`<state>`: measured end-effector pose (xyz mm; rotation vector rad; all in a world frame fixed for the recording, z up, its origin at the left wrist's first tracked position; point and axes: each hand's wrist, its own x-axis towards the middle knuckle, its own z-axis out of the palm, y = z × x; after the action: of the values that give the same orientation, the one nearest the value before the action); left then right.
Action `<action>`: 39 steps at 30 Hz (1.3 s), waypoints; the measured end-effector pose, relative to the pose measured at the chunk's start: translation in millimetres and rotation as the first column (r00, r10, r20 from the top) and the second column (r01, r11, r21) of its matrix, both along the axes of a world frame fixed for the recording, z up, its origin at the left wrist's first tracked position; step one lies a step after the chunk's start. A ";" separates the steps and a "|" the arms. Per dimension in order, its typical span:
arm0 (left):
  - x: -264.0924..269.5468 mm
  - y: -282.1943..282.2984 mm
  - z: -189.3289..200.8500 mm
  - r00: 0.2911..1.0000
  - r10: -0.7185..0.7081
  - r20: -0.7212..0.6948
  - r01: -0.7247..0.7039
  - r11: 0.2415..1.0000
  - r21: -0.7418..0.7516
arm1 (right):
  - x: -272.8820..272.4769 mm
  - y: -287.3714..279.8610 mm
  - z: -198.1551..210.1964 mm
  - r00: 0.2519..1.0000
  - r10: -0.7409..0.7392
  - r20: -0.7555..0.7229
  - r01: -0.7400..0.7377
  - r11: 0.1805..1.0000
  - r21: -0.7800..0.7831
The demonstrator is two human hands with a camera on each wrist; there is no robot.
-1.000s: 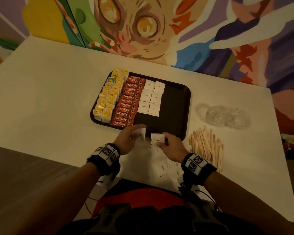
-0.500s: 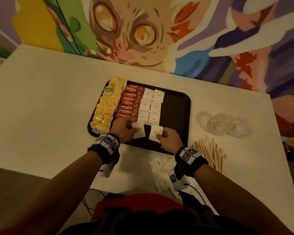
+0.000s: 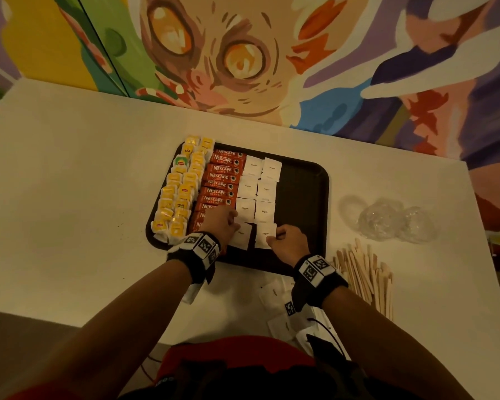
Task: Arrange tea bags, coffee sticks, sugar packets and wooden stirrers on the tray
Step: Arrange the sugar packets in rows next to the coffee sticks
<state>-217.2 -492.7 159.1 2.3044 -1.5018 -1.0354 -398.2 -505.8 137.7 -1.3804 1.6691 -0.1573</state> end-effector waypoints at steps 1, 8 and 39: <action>-0.7 -0.4 -2.0 1.000 -0.007 0.007 0.007 1.000 -0.003 | 0.4 0.4 -0.7 1.000 -0.005 -0.004 0.005 1.000 0.002; -4.3 6.1 -3.9 0.995 -0.086 0.052 0.092 0.988 -0.127 | 2.5 3.2 -6.1 0.997 0.013 -0.074 -0.012 1.000 0.006; -2.5 20.3 -5.8 0.769 -0.542 0.339 0.552 0.830 0.075 | 7.6 8.5 15.9 0.965 0.172 -0.196 -0.166 0.985 0.044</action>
<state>-219.7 -472.4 153.3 2.1465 -2.4190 -0.7123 -390.6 -497.3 153.6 -1.5523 1.6983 0.1051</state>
